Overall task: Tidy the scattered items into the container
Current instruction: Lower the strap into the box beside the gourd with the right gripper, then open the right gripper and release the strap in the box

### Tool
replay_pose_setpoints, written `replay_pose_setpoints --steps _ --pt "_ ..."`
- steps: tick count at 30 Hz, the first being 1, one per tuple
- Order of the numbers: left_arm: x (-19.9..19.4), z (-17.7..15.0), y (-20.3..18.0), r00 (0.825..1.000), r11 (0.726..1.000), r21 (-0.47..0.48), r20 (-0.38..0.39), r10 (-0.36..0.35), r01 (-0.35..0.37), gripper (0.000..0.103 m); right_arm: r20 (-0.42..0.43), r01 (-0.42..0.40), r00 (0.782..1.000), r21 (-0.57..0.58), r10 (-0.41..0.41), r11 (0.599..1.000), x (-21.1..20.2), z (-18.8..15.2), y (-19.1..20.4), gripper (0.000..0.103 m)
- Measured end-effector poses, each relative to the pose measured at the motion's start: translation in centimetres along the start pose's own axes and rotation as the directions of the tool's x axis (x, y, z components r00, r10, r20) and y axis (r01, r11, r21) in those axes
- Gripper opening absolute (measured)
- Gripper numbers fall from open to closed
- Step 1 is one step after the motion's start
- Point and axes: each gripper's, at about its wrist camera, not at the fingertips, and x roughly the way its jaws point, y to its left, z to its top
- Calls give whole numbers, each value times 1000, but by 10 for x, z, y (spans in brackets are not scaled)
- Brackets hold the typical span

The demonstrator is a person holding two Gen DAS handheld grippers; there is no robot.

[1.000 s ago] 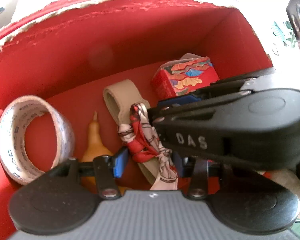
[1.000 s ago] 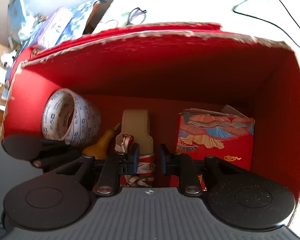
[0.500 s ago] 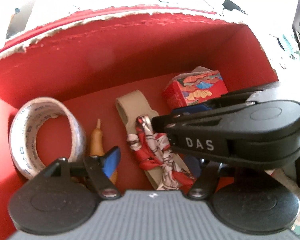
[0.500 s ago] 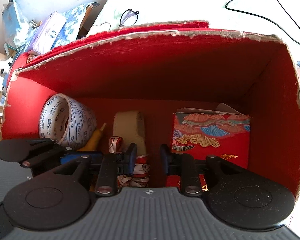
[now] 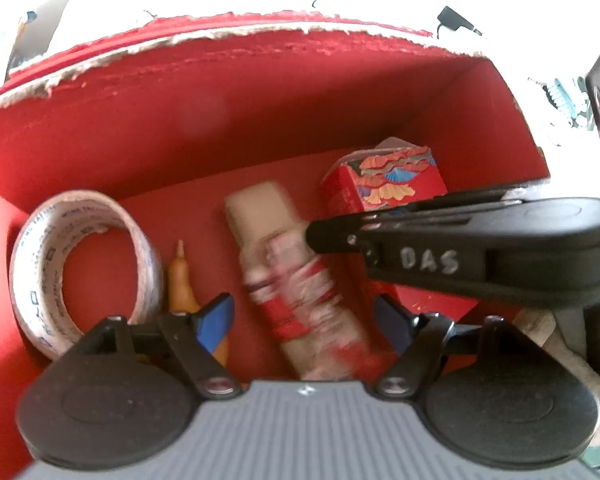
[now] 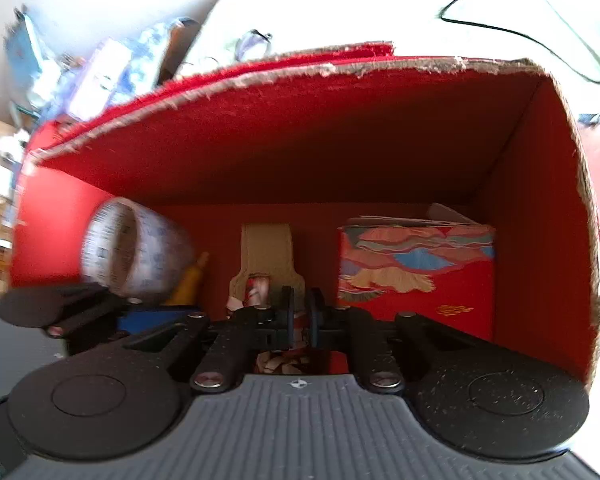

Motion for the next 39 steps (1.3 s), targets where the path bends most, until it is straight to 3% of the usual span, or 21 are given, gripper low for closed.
replay_pose_setpoints --steps 8,13,17,23,39 --pt "6 1 -3 1000 1000 1 10 -18 18 79 13 -17 1000 16 17 1000 -1 0 -4 12" --pt "19 14 -10 997 999 36 -70 -13 15 75 -43 -19 999 23 20 1000 7 9 -4 10" --pt "26 18 -27 992 993 121 -119 33 -18 75 -5 -77 997 49 77 996 0 8 -10 9" --pt "38 32 -35 984 989 146 -168 55 -30 79 40 -105 994 58 103 993 -5 8 -10 10" --pt "46 42 -53 985 975 209 -137 101 -71 78 82 -107 991 56 102 993 -4 2 -3 11"
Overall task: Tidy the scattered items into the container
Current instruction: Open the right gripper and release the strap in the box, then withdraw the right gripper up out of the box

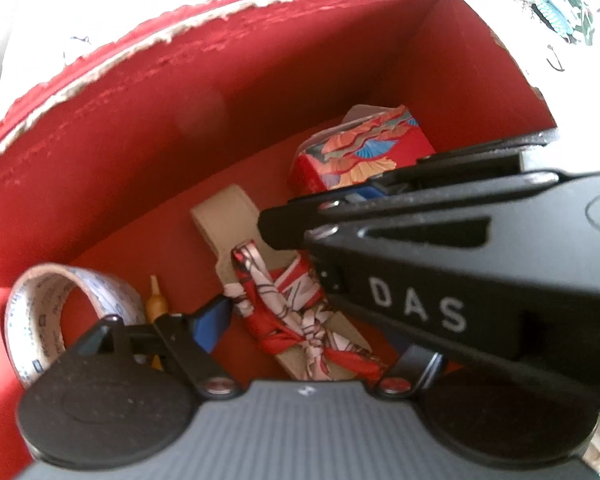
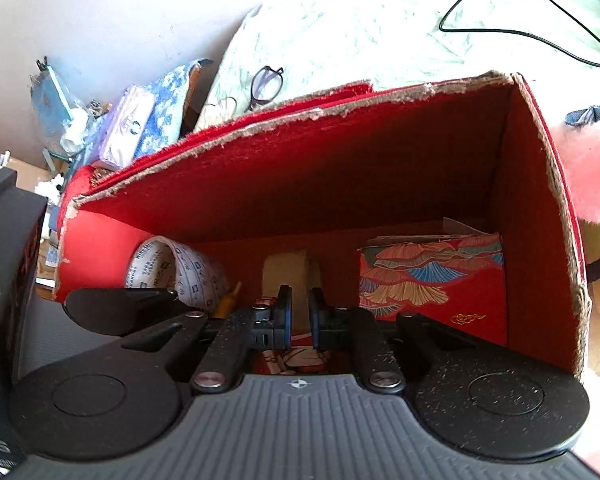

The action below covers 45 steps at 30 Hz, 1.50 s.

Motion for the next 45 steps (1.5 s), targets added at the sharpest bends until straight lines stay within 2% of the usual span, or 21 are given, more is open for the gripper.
replay_pose_setpoints --steps 3,6,9,11,15,18,21,23,27,34,36,39,41,45 --pt "-4 -1 2 1000 1000 -30 24 -4 5 81 26 -4 1000 -8 4 1000 -8 -1 -3 13" --pt "-19 -5 0 996 998 -32 79 48 -46 92 34 -19 999 -18 20 1000 -12 -2 -5 14" --pt "-31 -11 0 988 995 -35 113 100 -97 92 63 -31 997 -26 33 999 -12 -1 -3 18" --pt "-37 -15 1 981 989 -49 130 147 -141 92 59 -4 998 -32 6 999 -14 -1 -4 19" --pt "-55 -38 18 970 984 -100 183 161 -144 92 69 56 996 -38 -53 998 -17 0 2 19" --pt "-62 -46 13 948 973 -116 226 223 -202 92 85 98 992 -57 -93 994 -22 -2 10 22" --pt "-72 -56 13 929 964 -156 270 253 -217 93 107 132 987 -79 -124 988 -30 -9 19 25" --pt "-77 -61 13 914 955 -184 292 281 -234 94 130 178 977 -84 -166 980 -36 -14 25 30" --pt "-90 -68 9 872 930 -225 336 355 -292 94 174 216 964 -64 -202 974 -48 -23 31 32" --pt "-101 -77 14 806 862 -337 338 486 -379 97 207 289 939 -42 -275 956 -53 -34 37 45" --pt "-98 -75 12 799 858 -336 340 495 -389 97 209 301 935 -41 -286 953 -54 -36 38 45" --pt "-99 -76 14 798 855 -347 338 498 -386 97 212 316 929 -33 -302 948 -55 -38 40 50" --pt "-101 -77 16 798 850 -357 332 503 -388 97 222 328 923 -20 -316 944 -56 -39 41 57" --pt "-102 -79 20 800 844 -382 327 504 -375 97 235 330 917 6 -322 944 -61 -41 40 58"
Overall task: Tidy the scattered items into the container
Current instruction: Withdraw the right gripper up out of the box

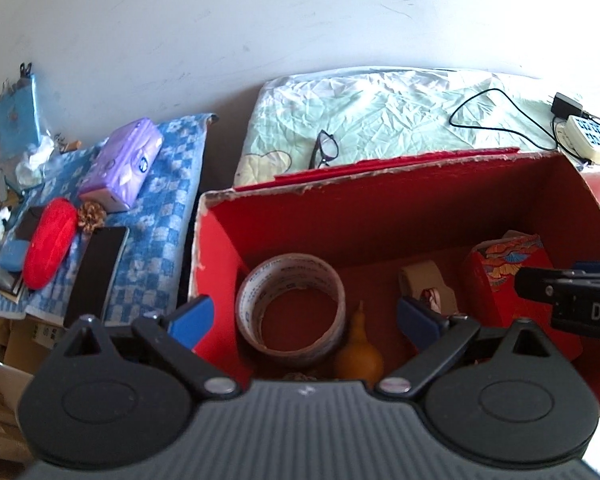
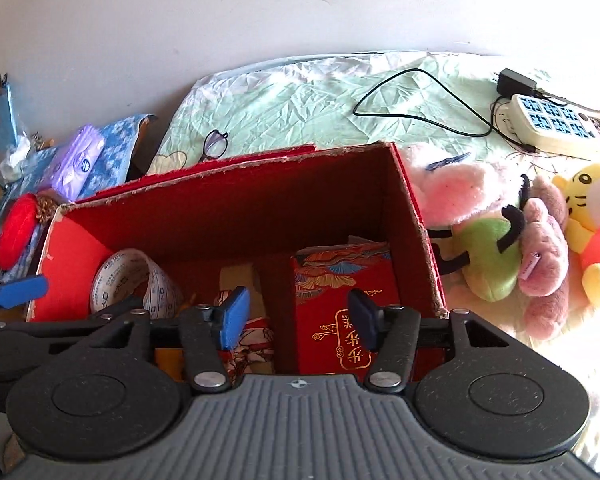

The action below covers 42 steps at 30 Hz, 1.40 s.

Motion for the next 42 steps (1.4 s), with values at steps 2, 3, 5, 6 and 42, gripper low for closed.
replay_pose_setpoints --steps 2,3,5,6,42 --pt "-1 0 2 1000 1000 -8 3 -2 2 97 3 7 1000 3 -7 1000 -2 -1 0 59" --pt "-2 1 3 1000 1000 -11 6 -2 2 97 7 16 1000 3 -16 1000 -3 -1 0 61" --pt "-5 1 6 1000 1000 -25 15 -6 6 97 18 32 999 1 -32 999 -6 -3 0 65" --pt "-7 1 7 1000 999 -35 22 -10 11 97 24 36 999 1 -36 999 -8 -3 -1 66" --pt "-114 -54 -41 971 955 -193 43 236 -224 101 75 -146 984 -167 160 975 -95 -46 -26 66"
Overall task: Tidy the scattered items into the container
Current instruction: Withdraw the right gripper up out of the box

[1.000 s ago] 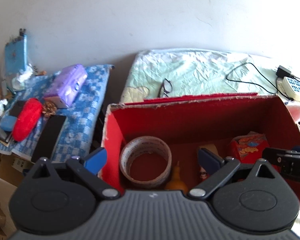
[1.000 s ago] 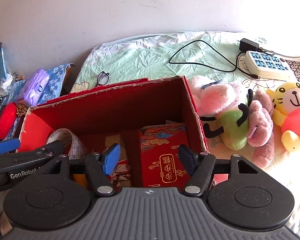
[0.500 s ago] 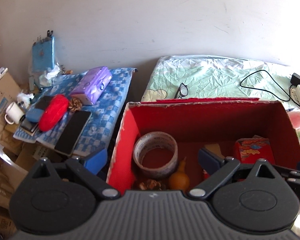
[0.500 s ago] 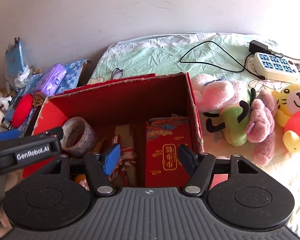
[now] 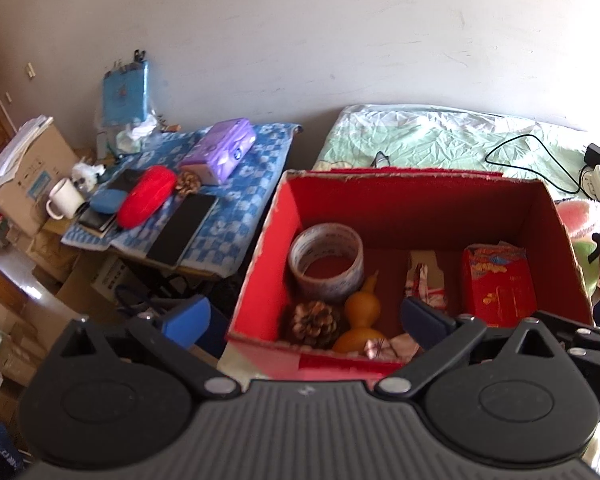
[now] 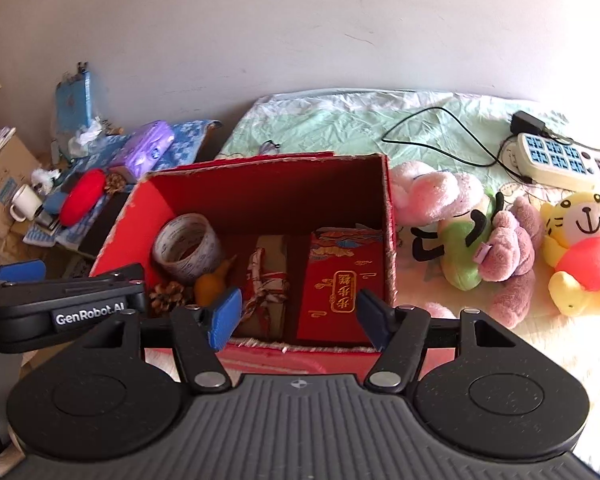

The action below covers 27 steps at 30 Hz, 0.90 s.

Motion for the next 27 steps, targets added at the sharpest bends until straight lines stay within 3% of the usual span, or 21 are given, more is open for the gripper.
replay_pose_setpoints --steps 12,20,27 --pt "4 -41 17 992 999 -35 -126 2 -7 101 -31 -5 1000 -21 5 1000 -6 -31 8 67" --pt "20 -50 20 982 998 6 -181 -58 60 101 -59 64 996 21 -63 998 -1 -43 11 67" --pt "33 -46 24 982 994 79 -179 -62 77 101 -82 115 990 61 -110 991 9 -48 22 68"
